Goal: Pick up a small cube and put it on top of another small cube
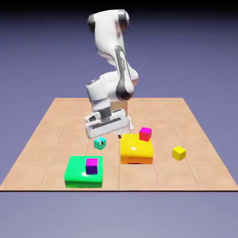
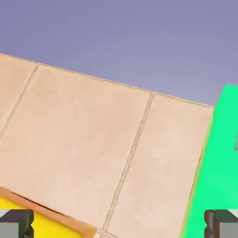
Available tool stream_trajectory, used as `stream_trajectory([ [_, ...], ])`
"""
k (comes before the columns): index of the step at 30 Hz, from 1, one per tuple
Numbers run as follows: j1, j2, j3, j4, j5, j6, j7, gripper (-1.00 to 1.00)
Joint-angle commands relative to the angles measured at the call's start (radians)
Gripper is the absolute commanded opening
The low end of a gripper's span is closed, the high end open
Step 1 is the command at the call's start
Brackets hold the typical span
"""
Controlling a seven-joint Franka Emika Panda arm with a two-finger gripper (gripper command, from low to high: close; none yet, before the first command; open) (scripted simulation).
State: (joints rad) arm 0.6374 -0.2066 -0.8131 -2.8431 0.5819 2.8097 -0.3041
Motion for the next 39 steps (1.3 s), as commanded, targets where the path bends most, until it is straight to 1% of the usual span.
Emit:
stream_trajectory([
  [1,0.025,0.015,-0.032,-0.003,0.023,-0.009,-0.044,0.0],
  [27,0.68,0.414,-0.864,-0.074,0.621,-0.231,-1.174,0.0],
  [39,0.801,0.564,-1.214,-0.201,0.682,-0.509,-1.696,0.0],
])
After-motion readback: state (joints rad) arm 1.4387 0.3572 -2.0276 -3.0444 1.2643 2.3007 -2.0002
